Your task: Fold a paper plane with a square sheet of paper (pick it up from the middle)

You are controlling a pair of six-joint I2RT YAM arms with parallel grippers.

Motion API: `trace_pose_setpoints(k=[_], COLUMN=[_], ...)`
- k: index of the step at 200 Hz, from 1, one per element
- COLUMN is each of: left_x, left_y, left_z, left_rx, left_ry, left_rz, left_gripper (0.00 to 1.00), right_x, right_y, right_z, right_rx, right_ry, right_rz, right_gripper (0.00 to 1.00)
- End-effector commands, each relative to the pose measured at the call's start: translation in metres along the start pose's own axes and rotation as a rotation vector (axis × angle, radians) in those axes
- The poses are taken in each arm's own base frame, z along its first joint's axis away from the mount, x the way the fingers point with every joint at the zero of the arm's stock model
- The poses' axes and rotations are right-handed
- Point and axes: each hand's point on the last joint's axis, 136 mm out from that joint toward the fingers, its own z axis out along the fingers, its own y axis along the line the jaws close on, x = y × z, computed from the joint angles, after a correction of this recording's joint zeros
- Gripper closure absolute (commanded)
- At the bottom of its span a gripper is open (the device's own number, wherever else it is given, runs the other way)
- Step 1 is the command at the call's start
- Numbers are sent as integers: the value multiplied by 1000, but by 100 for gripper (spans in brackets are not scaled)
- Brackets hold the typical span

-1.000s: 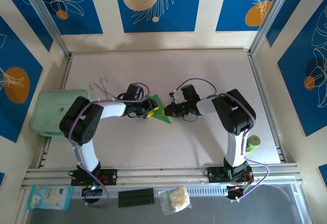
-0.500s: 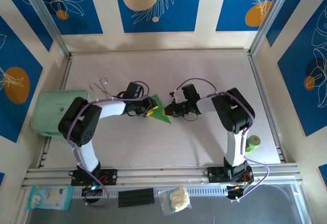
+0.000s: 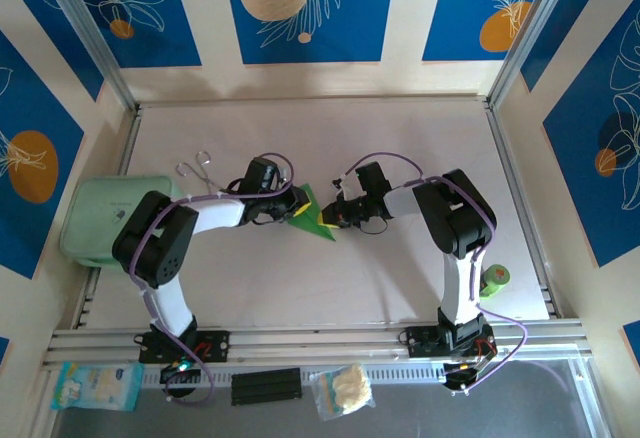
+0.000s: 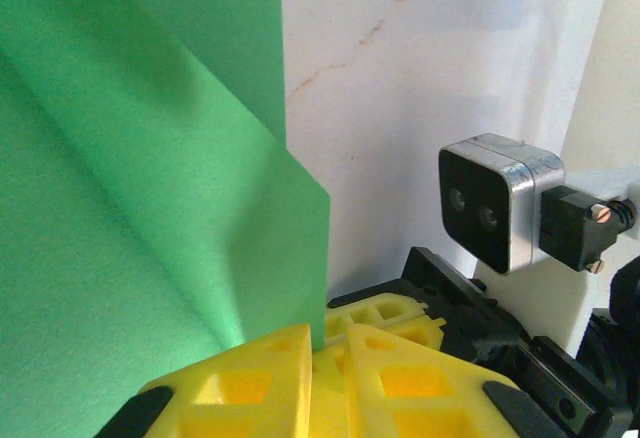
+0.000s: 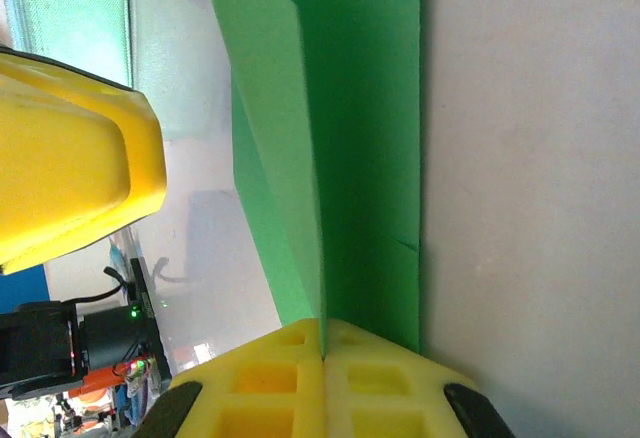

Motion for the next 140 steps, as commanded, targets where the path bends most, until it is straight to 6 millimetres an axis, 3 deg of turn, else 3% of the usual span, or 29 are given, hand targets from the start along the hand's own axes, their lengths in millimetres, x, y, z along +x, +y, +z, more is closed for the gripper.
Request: trace_pose_setpoints(k=[1,140], left_x=[2,3], left_y=[2,14], left_z=[8,24], left_rx=[26,18], left_ry=[32,61], left_rz=[7,-6], left_gripper=[84,91], right_x=[15,17], right_y=[-34,-41], right_z=[5,6], right_rx=[97,106], right_ry=[35,54], right_rz=[105,141], right_gripper=[95,89])
